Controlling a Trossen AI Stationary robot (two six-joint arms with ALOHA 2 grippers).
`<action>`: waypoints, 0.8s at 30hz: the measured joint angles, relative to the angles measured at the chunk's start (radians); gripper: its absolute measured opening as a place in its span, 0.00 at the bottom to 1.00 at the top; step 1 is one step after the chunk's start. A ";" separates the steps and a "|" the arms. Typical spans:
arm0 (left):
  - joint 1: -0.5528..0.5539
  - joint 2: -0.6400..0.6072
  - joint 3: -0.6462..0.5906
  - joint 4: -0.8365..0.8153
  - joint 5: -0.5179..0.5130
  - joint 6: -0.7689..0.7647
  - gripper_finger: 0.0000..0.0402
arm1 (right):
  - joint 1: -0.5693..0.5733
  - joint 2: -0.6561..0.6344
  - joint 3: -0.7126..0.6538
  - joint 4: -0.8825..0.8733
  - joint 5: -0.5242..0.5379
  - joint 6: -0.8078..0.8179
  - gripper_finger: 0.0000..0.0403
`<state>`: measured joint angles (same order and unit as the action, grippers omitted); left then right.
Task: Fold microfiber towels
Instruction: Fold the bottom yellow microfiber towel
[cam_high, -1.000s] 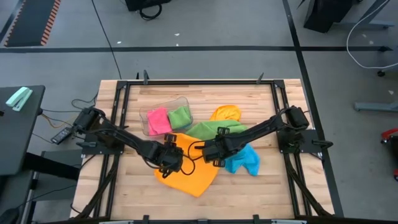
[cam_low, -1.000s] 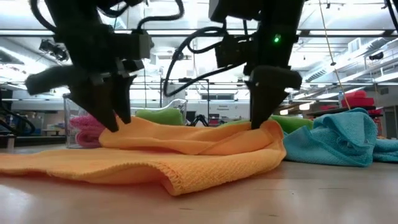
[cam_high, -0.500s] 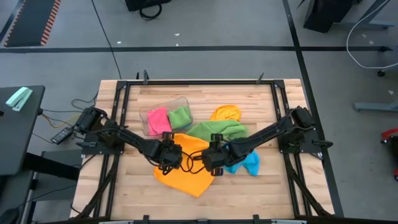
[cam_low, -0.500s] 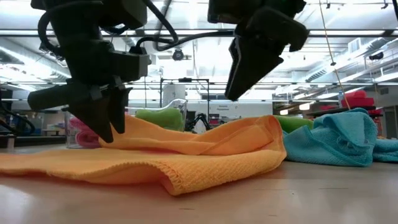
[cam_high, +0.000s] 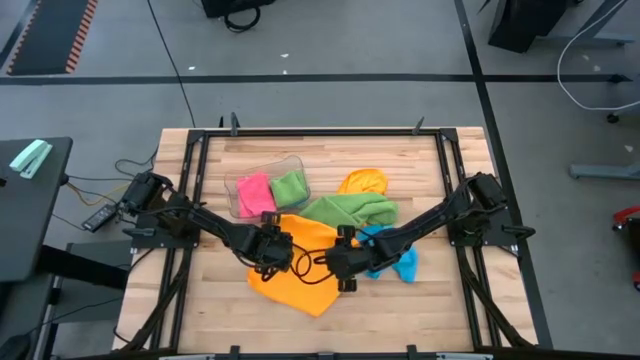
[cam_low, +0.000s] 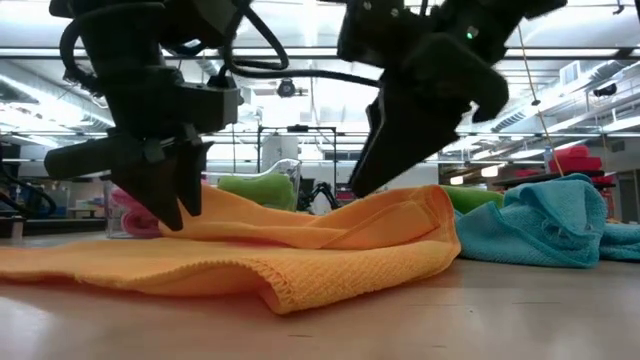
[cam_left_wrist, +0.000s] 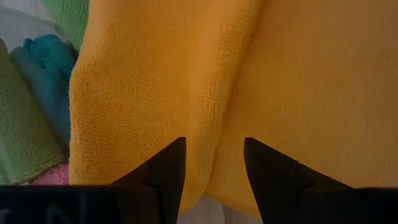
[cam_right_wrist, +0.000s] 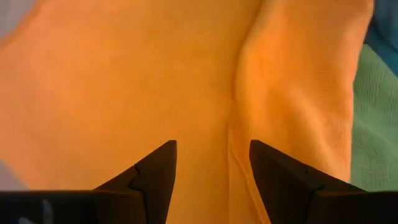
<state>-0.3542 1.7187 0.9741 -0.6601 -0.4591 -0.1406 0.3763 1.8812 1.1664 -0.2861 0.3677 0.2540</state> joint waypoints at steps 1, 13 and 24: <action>0.000 0.000 0.000 0.008 0.000 -0.001 0.43 | 0.000 0.000 -0.013 0.023 0.005 0.006 0.52; 0.025 -0.002 0.000 0.137 -0.012 -0.009 0.43 | 0.001 0.000 -0.065 0.165 0.076 0.007 0.52; 0.028 -0.002 0.000 0.140 -0.012 -0.008 0.43 | 0.026 -0.006 -0.065 0.099 0.077 0.012 0.52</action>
<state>-0.3264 1.7172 0.9745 -0.5198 -0.4709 -0.1484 0.4024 1.8755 1.1011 -0.1868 0.4450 0.2665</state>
